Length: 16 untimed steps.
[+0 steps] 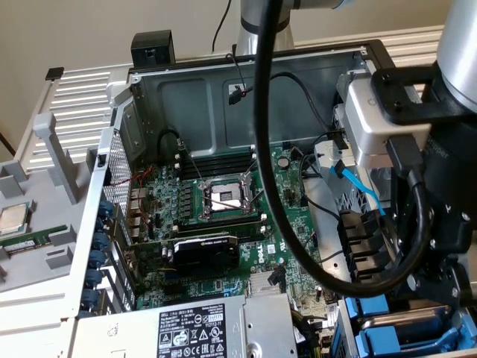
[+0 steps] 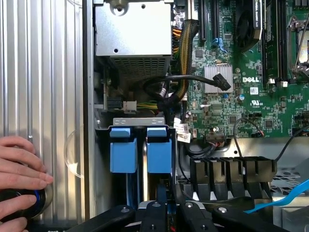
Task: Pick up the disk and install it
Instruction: 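Insert the second disk wire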
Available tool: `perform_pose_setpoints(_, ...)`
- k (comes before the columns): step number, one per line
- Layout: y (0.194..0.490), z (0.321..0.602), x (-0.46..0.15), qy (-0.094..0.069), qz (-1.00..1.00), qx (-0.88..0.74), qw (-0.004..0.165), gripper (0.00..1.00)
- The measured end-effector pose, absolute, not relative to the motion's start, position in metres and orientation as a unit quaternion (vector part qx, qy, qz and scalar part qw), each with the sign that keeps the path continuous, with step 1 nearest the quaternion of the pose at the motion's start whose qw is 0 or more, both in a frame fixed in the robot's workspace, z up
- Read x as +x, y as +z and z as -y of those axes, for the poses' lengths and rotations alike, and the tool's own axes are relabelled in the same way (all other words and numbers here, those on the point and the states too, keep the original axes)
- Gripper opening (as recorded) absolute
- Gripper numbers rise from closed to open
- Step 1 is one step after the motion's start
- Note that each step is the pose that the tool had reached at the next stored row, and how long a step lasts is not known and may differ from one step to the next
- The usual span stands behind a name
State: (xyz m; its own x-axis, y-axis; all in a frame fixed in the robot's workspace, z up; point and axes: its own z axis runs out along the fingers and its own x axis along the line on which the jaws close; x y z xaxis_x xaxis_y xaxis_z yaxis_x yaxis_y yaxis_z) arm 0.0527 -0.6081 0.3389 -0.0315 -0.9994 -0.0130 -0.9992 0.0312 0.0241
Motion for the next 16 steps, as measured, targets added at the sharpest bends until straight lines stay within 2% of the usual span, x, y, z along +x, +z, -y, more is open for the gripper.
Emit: perform_pose_setpoints(16,0.3363,0.608,0.0527,-0.013,0.718,0.696,0.003,0.16)
